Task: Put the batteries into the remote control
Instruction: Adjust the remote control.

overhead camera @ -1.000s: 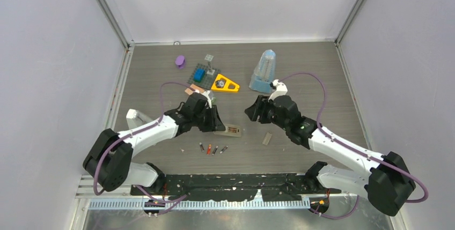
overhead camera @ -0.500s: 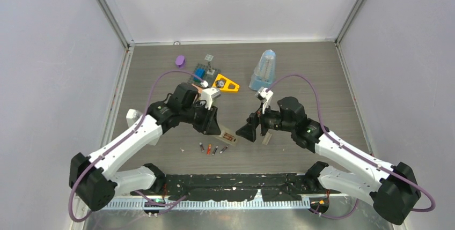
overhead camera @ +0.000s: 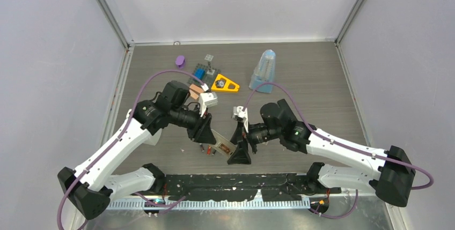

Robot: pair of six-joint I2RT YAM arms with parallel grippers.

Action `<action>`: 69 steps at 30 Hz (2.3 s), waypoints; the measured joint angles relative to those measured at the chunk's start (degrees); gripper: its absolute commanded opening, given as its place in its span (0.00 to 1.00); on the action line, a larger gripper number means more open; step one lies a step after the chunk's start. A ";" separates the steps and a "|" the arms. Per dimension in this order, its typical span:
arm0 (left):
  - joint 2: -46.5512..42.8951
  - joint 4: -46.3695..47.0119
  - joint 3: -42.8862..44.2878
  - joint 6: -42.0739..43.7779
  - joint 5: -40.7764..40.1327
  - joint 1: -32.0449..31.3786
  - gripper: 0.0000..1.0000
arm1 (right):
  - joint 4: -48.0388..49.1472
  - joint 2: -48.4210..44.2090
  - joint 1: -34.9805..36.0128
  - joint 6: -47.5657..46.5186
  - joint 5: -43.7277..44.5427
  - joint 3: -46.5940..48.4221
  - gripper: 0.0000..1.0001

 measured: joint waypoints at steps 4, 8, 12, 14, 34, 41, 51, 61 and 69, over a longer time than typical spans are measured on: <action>-2.84 -1.03 0.17 0.55 1.40 -0.02 0.00 | 0.02 2.71 2.32 1.57 -0.74 0.52 0.60; -4.61 -0.90 0.46 0.42 2.10 -0.02 0.00 | 1.38 4.00 3.69 4.50 -0.11 1.51 0.41; -5.46 -0.09 0.46 -0.57 2.49 0.00 0.14 | 4.76 3.98 3.98 8.17 0.74 1.51 0.27; -6.19 0.70 0.44 -1.27 2.75 0.00 0.27 | 5.27 3.87 3.98 10.23 0.76 1.51 0.24; -23.87 51.91 -20.72 -41.75 -7.21 0.20 0.35 | 34.42 3.69 4.81 32.79 9.01 -2.38 0.23; -25.99 53.05 -20.92 -43.91 -12.48 0.26 0.43 | 47.10 9.42 5.03 38.66 9.20 -3.32 0.23; -28.68 52.96 -21.73 -46.18 -17.53 0.24 0.36 | 57.11 12.28 5.20 44.30 10.10 -5.09 0.23; -29.44 54.05 -21.73 -49.03 -19.04 0.15 0.00 | 61.51 12.72 4.57 46.80 10.29 -6.12 0.24; -29.99 50.14 -20.70 -42.99 -20.41 0.07 0.00 | 56.48 12.76 3.32 47.36 13.40 -6.05 0.88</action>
